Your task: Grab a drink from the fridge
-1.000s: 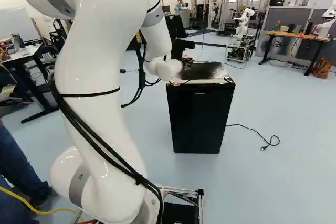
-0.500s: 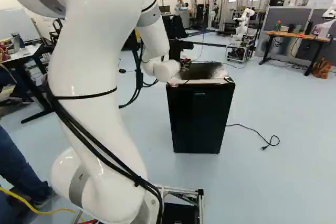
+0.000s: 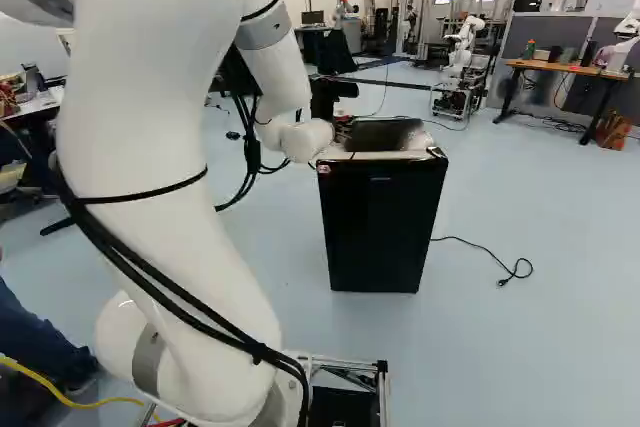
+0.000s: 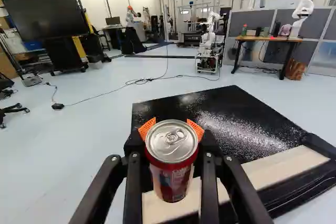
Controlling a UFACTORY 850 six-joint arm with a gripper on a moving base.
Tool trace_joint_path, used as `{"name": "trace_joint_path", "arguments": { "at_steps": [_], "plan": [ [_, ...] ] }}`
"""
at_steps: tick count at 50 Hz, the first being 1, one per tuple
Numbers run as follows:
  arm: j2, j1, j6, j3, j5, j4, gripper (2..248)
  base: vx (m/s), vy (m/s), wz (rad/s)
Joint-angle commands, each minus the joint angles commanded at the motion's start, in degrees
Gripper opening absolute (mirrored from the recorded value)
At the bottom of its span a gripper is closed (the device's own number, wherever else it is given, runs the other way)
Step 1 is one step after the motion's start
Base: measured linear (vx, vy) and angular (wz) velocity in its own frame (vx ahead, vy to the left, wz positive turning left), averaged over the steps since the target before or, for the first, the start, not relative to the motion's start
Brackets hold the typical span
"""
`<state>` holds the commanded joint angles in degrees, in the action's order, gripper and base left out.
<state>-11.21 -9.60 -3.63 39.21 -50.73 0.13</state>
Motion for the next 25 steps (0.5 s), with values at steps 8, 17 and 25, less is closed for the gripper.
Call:
{"name": "trace_joint_path", "arguments": {
  "at_steps": [8,17,25],
  "plan": [
    [2.53,0.89,0.34,-3.18,0.07,-0.01,98,0.0,0.0,0.0],
    [5.76,2.03,0.77,-7.24,0.15,-0.03,98,0.0,0.0,0.0],
    [8.98,3.17,1.2,-11.29,0.24,-0.04,98,0.0,0.0,0.0]
  ]
}}
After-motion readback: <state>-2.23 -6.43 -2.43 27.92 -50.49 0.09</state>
